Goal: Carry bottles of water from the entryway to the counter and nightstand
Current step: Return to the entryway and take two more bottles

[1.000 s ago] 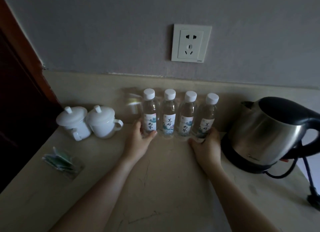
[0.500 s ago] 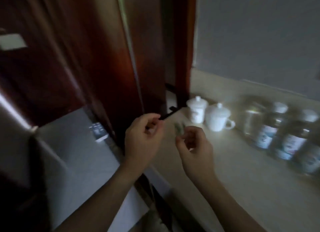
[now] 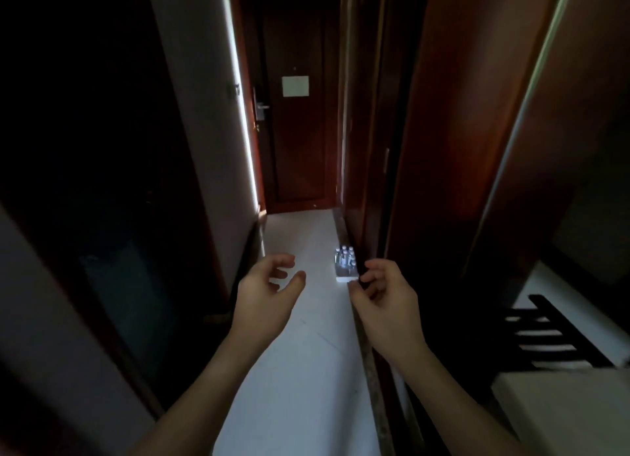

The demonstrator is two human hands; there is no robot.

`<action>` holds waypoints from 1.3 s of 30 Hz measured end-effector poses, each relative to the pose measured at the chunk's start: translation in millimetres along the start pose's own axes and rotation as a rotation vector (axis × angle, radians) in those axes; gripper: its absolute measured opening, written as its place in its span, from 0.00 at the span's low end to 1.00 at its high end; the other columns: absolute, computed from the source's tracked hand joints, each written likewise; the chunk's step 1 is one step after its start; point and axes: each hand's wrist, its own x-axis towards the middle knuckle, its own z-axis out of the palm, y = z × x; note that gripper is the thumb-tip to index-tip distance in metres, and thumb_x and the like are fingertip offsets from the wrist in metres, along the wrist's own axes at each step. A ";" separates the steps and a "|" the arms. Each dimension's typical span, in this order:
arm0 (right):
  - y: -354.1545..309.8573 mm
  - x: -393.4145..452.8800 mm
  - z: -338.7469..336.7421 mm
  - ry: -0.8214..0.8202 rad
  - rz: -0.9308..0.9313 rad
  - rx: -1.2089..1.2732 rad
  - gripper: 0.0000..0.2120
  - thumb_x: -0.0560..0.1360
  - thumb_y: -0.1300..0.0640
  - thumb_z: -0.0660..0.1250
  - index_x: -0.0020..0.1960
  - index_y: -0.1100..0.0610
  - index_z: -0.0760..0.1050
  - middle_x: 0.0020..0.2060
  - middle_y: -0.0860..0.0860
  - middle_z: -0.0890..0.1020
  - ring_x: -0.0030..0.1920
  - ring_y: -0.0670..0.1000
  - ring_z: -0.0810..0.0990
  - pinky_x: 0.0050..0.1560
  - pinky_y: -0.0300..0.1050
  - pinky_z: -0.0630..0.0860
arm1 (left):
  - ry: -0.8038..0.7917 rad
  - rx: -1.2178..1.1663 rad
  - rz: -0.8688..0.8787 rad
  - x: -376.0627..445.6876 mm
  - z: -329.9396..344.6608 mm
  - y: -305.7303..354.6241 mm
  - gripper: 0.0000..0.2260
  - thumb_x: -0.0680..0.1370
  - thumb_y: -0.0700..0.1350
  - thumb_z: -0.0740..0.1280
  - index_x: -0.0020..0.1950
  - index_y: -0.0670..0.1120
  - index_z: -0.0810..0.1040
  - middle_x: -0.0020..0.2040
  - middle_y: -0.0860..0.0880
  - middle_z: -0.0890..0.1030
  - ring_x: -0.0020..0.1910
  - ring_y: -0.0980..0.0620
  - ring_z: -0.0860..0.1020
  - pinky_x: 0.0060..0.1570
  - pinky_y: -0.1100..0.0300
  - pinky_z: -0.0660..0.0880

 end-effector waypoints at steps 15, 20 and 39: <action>41.5 240.0 110.5 0.063 0.028 -0.023 0.14 0.73 0.61 0.72 0.55 0.51 0.73 0.42 0.43 0.80 0.39 0.34 0.78 0.40 0.28 0.74 | -0.102 -0.055 0.069 244.4 34.1 -57.6 0.11 0.74 0.42 0.73 0.52 0.54 0.79 0.50 0.56 0.81 0.49 0.54 0.79 0.45 0.66 0.72; 91.7 326.3 156.4 0.016 0.073 -0.022 0.15 0.74 0.60 0.73 0.55 0.49 0.72 0.46 0.45 0.80 0.43 0.43 0.80 0.45 0.38 0.77 | -0.106 -0.044 0.031 332.6 70.8 -103.1 0.10 0.75 0.43 0.73 0.53 0.55 0.79 0.53 0.59 0.80 0.51 0.55 0.79 0.46 0.61 0.76; 203.9 747.6 264.5 -0.081 0.100 -0.088 0.20 0.74 0.58 0.72 0.64 0.55 0.73 0.52 0.48 0.80 0.50 0.47 0.79 0.46 0.37 0.74 | -0.093 0.044 0.003 733.6 229.0 -181.9 0.13 0.74 0.41 0.73 0.58 0.49 0.79 0.52 0.59 0.79 0.52 0.57 0.78 0.48 0.63 0.76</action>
